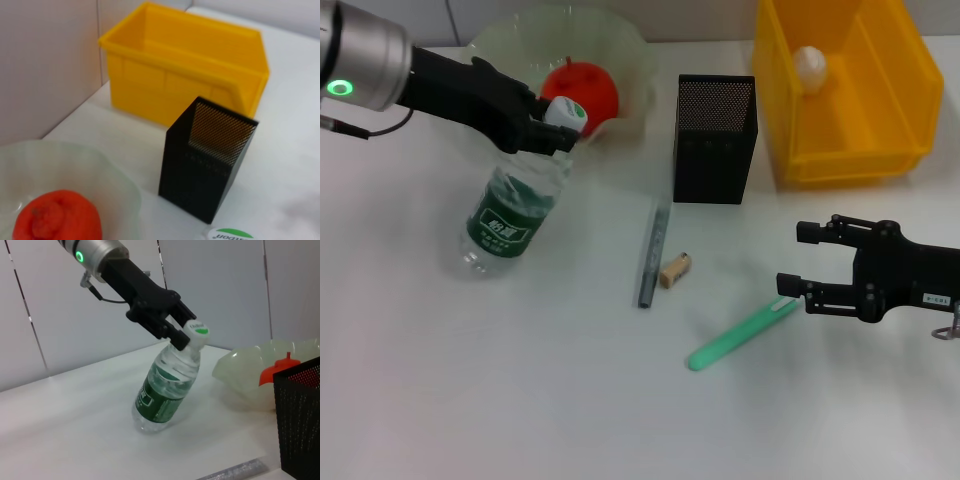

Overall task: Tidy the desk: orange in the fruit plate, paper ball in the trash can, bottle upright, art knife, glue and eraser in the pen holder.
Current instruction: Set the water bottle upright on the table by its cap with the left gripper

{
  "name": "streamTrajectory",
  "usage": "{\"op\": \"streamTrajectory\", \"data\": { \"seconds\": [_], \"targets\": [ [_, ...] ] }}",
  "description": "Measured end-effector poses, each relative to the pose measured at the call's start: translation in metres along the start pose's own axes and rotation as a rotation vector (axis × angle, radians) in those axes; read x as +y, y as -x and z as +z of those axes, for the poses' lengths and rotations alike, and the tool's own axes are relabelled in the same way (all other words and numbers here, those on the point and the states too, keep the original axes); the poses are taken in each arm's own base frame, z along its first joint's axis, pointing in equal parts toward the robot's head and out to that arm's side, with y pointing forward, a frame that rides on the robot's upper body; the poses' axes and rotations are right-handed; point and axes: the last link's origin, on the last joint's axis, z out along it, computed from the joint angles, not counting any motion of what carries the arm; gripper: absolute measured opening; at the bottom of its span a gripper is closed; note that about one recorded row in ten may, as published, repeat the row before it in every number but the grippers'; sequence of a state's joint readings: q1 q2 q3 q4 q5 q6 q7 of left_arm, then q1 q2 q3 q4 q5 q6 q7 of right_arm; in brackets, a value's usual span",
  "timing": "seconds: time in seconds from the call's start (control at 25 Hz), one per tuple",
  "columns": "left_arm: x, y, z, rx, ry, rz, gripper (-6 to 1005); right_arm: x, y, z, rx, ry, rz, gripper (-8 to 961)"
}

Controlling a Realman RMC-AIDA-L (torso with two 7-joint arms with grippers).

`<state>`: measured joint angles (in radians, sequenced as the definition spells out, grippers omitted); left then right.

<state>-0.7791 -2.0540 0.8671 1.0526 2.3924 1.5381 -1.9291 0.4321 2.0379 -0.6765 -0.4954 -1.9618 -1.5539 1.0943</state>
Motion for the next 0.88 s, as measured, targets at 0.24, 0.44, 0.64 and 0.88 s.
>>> {"op": "streamTrajectory", "data": {
  "seconds": [0.24,0.44,0.64,0.88],
  "targets": [
    [-0.002,0.009,-0.021,0.081,0.019,-0.027,435,0.002,0.000,0.003,-0.004,0.005,0.004,775],
    [-0.004,0.019,-0.038,0.166,0.025,-0.044,436,0.003,0.000,0.004,-0.007,0.007,0.010,775],
    [-0.005,0.030,-0.046,0.210,0.018,-0.061,425,0.003,0.001,0.006,-0.010,0.013,0.017,775],
    [-0.006,0.038,-0.054,0.242,0.010,-0.073,412,0.004,0.002,0.006,-0.013,0.018,0.017,775]
  ]
}}
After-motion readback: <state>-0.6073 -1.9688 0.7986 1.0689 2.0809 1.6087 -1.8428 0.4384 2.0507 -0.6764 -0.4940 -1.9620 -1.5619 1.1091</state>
